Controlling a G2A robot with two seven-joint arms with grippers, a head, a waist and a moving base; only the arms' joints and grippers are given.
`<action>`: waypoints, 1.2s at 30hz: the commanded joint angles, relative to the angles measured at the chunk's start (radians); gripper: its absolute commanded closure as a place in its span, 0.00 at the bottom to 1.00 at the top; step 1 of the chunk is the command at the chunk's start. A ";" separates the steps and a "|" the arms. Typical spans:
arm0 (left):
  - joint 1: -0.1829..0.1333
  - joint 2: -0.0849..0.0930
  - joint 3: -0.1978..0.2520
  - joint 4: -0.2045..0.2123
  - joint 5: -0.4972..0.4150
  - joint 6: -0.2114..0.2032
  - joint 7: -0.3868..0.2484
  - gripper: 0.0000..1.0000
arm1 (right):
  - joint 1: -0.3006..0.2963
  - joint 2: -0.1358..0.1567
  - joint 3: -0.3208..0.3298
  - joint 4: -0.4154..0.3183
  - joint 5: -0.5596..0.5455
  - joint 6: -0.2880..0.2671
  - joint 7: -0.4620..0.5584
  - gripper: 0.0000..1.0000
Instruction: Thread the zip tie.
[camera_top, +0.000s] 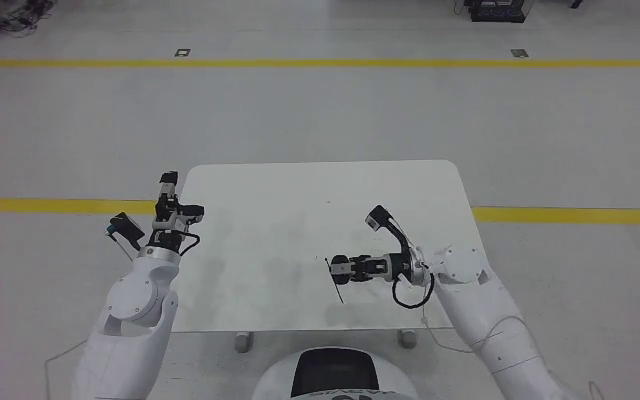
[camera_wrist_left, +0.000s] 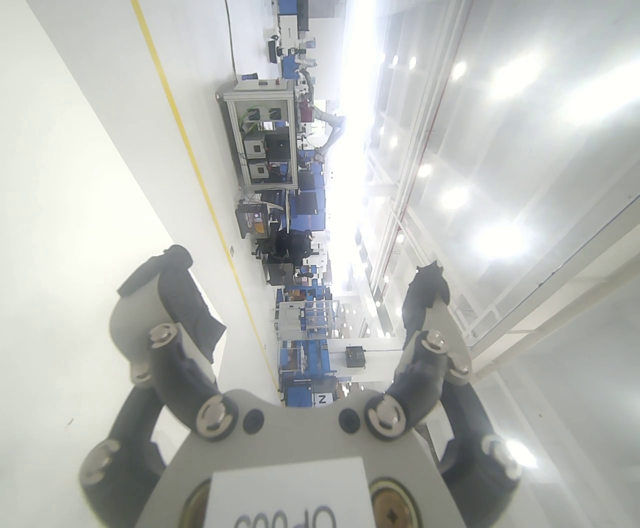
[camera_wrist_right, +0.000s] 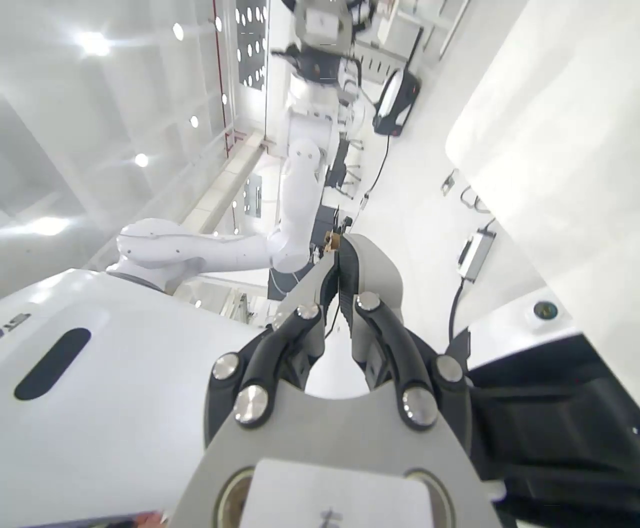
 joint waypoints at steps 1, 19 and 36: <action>0.000 0.000 0.000 0.000 0.000 0.000 0.000 0.00 | -0.048 -0.001 0.033 -0.076 -0.024 0.000 -0.072 1.00; 0.000 0.000 0.000 0.000 0.000 0.000 0.000 0.00 | -0.224 -0.013 0.086 -0.249 -0.267 0.000 -0.524 1.00; 0.061 0.023 0.058 -0.044 0.079 -0.062 -0.547 0.00 | -0.288 -0.030 0.065 -0.197 -0.416 0.000 -1.000 1.00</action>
